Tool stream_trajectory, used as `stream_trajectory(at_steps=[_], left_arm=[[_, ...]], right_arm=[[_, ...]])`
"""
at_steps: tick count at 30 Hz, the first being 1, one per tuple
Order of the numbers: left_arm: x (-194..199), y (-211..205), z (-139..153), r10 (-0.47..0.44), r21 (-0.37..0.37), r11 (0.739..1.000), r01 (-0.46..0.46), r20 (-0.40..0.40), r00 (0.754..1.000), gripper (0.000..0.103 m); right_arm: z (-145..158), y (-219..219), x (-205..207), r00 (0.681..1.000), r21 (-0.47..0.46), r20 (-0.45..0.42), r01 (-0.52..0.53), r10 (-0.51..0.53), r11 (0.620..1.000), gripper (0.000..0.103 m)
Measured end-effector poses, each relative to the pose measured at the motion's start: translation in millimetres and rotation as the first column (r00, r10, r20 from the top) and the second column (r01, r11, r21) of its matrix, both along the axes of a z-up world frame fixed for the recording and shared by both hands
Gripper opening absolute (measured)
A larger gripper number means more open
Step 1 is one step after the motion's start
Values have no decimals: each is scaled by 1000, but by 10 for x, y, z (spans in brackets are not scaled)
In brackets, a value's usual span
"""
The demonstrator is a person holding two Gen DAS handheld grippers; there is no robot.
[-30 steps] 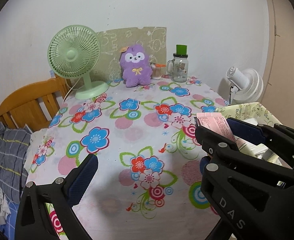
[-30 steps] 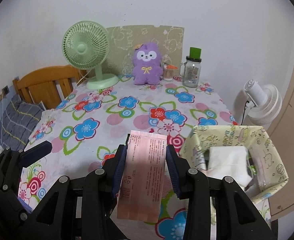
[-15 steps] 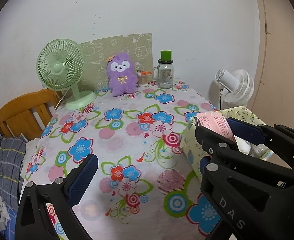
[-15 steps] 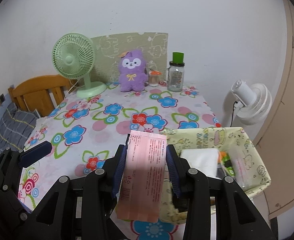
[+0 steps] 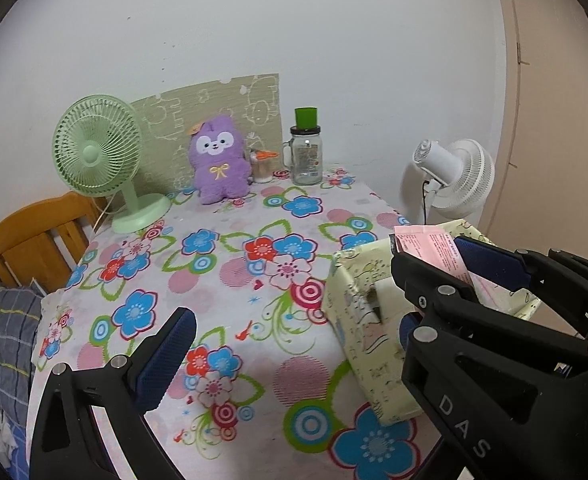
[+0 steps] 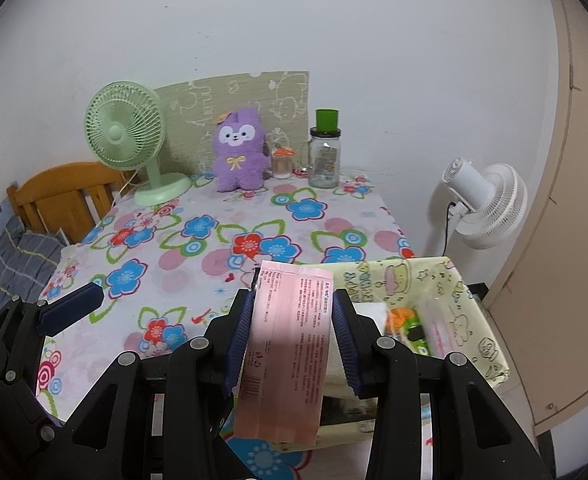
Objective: Organize soft objects
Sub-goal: 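Carry the pink packet with the right gripper to the yellow box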
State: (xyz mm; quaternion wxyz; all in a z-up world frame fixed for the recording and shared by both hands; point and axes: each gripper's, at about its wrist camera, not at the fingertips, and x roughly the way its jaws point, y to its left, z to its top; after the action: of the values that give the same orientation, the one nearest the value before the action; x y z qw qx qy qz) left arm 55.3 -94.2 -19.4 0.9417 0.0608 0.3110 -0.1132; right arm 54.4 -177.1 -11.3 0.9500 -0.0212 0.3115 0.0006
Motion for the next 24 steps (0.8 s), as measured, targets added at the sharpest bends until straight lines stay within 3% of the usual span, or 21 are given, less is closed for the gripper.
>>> stream_trajectory(at_steps=[24], left_arm=[[295,-722,-172,-45,25,999,46,-49,998,102]], right_arm=[[-158,-748,225,997,24,-26,76,-75,997,43]])
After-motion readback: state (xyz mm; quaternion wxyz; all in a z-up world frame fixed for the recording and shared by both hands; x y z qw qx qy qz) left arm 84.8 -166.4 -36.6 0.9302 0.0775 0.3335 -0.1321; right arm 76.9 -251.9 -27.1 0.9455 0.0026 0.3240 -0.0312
